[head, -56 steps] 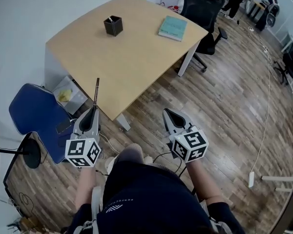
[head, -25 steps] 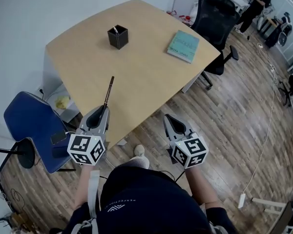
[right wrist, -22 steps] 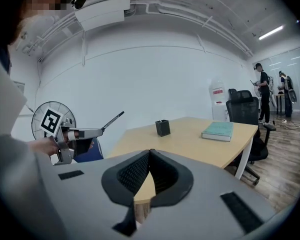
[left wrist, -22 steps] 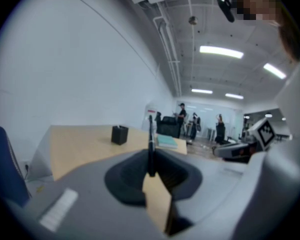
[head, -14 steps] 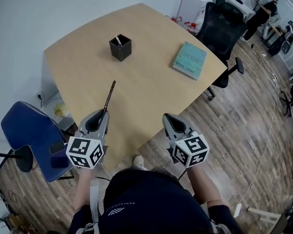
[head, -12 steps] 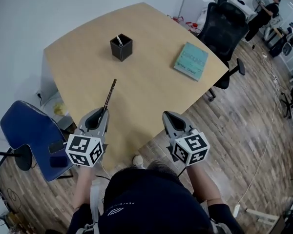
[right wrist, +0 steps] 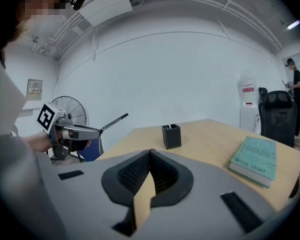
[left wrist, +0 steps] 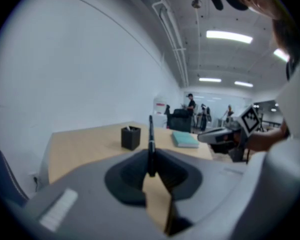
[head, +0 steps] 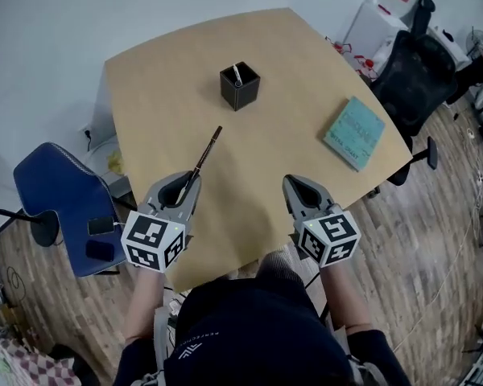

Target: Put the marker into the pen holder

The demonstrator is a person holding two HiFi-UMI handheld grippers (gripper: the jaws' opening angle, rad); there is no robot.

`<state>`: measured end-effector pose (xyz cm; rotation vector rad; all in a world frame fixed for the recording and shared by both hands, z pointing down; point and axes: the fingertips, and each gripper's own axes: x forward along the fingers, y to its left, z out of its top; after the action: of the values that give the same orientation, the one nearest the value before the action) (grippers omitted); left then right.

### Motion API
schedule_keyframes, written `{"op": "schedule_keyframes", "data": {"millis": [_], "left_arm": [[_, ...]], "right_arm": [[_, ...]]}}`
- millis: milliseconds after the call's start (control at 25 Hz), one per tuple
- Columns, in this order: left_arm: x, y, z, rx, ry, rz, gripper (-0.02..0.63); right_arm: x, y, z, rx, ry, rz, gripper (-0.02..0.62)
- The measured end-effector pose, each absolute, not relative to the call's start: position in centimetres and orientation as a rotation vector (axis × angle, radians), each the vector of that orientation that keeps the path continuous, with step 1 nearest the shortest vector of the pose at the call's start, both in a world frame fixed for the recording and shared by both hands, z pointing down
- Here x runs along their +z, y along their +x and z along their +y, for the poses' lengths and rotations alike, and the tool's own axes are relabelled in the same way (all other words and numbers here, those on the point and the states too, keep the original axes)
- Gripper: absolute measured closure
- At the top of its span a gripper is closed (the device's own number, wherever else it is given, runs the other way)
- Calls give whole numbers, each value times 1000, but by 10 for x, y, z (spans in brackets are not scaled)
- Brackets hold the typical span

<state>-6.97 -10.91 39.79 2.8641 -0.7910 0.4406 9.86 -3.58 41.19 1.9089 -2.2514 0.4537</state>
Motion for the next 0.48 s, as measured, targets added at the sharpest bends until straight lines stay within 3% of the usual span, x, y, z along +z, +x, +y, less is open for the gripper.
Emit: {"op": "schedule_keyframes", "data": {"millis": [480], "left_arm": [[404, -10, -178, 567, 2744, -1015, 554]], "right_arm": [[402, 167, -128, 394, 1579, -2384, 594]]}}
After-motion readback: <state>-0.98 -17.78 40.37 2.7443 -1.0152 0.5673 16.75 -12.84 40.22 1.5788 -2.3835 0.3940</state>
